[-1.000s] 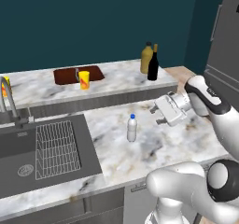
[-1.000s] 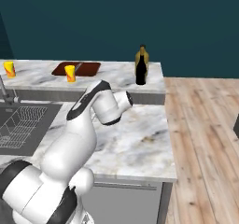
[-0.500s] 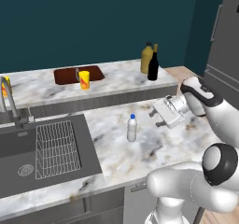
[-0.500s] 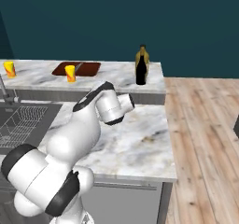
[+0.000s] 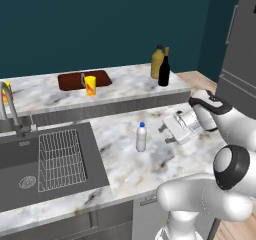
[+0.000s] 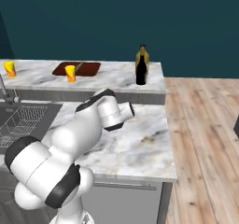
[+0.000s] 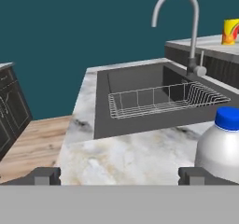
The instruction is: Place the drinks on the dining counter in a tight cluster.
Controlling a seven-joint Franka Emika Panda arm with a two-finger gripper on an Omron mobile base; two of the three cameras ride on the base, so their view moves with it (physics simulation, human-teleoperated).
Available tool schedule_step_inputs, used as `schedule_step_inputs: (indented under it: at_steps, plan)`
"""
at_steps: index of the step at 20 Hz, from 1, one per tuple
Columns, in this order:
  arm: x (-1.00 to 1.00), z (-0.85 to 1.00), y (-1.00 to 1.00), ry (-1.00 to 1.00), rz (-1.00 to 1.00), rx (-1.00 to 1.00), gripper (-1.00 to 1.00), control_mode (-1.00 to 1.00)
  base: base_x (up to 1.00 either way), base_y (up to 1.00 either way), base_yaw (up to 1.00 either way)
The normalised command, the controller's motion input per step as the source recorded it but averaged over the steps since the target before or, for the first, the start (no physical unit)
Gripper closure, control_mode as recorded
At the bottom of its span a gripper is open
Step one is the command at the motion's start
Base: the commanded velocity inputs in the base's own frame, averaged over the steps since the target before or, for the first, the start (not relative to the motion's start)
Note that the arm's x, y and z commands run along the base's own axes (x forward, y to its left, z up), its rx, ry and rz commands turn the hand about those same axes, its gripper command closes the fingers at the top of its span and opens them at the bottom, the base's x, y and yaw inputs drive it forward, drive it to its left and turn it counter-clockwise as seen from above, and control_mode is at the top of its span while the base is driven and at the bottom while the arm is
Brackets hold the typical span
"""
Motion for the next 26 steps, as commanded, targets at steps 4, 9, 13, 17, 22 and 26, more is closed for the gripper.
schedule_step_inputs:
  at_steps: [4,9,13,17,22,26]
  plan:
    - [0.36,-0.01,0.01,0.06,0.00,0.00,-1.00,-1.00,0.00,0.00,0.00]
    - [0.36,-0.02,0.00,0.03,0.00,0.00,-1.00,-1.00,0.00,0.00,0.00]
    - [0.31,-0.06,0.00,0.00,0.00,0.00,-1.00,-1.00,0.00,0.00,0.00]
    - [0.21,-0.14,0.00,0.01,0.00,0.00,-1.00,-1.00,0.00,0.00,0.00]
    - [0.20,-0.25,0.03,0.01,0.00,0.00,-1.00,-1.00,0.00,0.00,0.00]
    - [0.17,-0.22,0.06,0.00,0.00,0.00,-1.00,-1.00,0.00,0.00,0.00]
